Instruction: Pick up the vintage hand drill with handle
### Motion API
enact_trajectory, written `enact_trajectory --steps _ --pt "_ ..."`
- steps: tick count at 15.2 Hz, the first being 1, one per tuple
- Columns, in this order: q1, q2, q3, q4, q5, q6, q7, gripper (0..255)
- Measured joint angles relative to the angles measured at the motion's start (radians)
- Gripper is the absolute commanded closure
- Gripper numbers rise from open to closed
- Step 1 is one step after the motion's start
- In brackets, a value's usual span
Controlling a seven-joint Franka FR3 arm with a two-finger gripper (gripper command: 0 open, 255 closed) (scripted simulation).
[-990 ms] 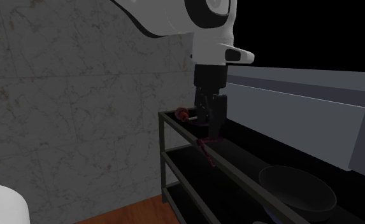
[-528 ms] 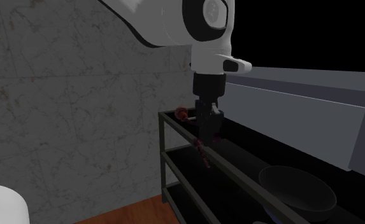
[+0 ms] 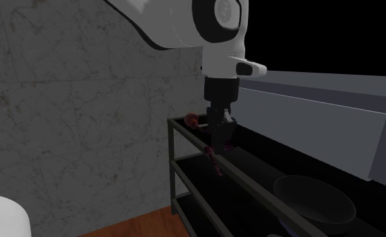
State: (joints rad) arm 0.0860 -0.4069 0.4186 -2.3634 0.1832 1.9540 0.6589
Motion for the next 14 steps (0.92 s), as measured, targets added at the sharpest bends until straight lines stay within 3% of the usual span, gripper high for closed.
enact_trajectory --steps 14 --pt "-0.007 -0.018 -0.022 0.146 -0.012 -0.172 0.003 255"
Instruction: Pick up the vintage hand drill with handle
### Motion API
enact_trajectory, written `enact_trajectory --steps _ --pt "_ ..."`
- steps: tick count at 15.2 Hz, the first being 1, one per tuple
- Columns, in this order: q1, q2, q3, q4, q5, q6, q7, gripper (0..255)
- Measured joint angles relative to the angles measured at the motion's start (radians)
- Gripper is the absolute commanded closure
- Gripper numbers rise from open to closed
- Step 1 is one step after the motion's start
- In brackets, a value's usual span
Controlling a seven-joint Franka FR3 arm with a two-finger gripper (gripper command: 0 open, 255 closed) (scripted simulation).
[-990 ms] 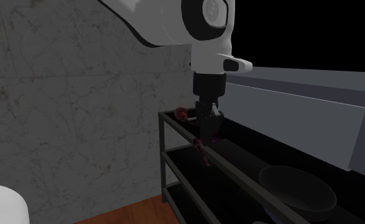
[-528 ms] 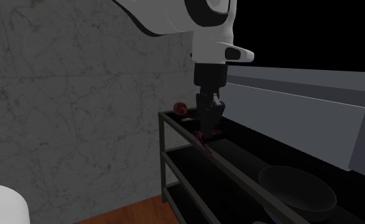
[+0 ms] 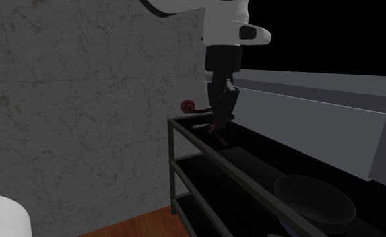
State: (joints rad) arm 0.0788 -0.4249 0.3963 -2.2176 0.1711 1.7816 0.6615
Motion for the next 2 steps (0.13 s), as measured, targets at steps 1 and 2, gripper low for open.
enact_trajectory --steps 1,2 --pt "0.000 -0.002 -0.002 0.012 -0.001 -0.014 0.001 255" --pt "-0.001 0.000 -0.003 0.024 -0.002 -0.024 0.000 255"
